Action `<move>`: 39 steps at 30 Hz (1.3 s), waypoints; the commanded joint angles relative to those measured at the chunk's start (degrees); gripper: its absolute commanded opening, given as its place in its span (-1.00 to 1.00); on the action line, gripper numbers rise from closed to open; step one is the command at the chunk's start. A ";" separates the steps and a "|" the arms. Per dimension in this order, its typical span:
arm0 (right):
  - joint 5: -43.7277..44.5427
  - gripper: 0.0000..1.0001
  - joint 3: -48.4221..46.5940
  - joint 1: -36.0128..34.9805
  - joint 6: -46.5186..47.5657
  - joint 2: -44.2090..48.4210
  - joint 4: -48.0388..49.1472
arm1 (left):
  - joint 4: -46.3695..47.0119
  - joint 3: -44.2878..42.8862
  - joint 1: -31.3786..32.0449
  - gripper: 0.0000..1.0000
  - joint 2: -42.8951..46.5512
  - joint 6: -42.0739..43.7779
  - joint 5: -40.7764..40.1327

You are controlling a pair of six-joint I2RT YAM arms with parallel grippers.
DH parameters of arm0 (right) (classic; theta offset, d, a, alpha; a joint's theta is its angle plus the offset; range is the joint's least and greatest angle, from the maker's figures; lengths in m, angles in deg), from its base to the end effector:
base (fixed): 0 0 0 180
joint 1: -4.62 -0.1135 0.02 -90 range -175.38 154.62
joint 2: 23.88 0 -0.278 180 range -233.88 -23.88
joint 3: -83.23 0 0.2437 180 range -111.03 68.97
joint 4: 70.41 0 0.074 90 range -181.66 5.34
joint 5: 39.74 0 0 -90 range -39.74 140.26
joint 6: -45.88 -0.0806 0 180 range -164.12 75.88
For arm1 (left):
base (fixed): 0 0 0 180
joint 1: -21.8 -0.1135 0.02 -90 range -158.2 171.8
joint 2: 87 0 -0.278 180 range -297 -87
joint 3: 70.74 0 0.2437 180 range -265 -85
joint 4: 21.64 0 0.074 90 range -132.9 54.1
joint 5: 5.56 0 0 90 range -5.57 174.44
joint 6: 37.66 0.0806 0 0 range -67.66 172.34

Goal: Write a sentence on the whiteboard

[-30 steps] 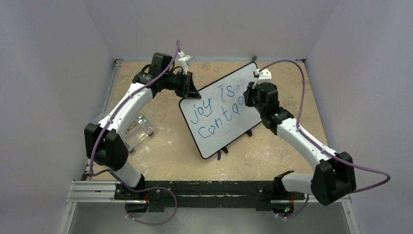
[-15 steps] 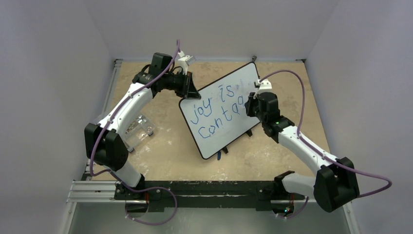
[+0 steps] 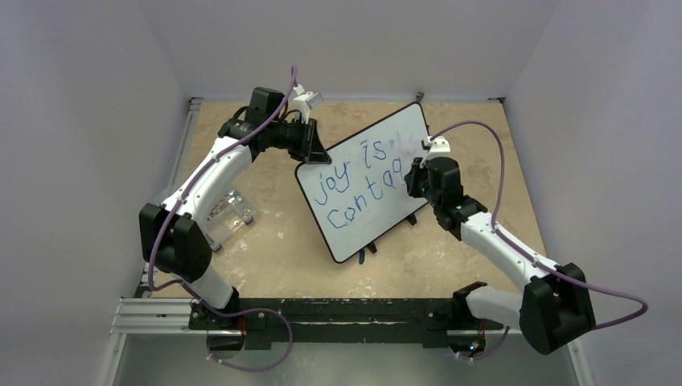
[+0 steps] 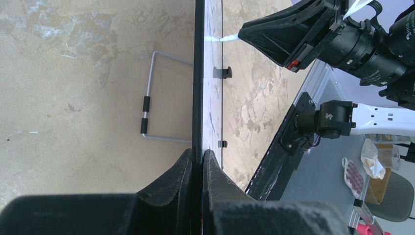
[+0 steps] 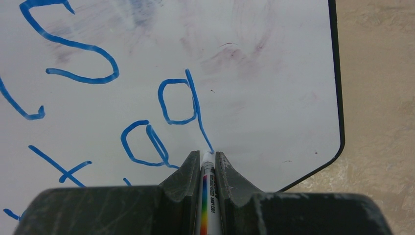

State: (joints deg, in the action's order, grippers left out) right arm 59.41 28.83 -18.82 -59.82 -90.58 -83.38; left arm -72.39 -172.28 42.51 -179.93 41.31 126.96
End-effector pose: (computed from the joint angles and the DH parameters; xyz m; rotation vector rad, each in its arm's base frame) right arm 0.2684 0.1024 0.2514 -0.0340 2.0163 0.2757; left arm 0.3306 -0.1832 0.3381 0.5877 2.2506 -1.1360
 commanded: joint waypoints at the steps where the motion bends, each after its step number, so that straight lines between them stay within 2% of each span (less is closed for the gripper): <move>1: -4.79 -1.00 0.15 -0.24 -2.03 1.08 2.58 | 3.20 -0.60 0.03 -1.00 3.57 4.08 -1.49; 21: -7.18 -1.00 -2.37 -0.26 -3.14 5.47 -0.03 | 3.10 -0.62 0.03 -1.00 3.71 4.25 -1.82; 28: -5.00 -1.00 -2.80 -0.24 -3.71 8.70 -0.97 | 3.01 -0.69 0.04 -1.00 3.36 4.24 -1.85; 39: 2.91 -1.00 -7.13 -0.05 -2.22 6.05 -1.19 | 2.92 -0.69 0.05 -1.00 3.25 4.35 -1.96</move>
State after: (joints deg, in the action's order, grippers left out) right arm 57.68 25.66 -18.95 -62.64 -83.19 -85.04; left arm -72.41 -172.28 42.62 -179.25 42.10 127.48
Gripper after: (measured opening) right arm 0.100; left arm 0.063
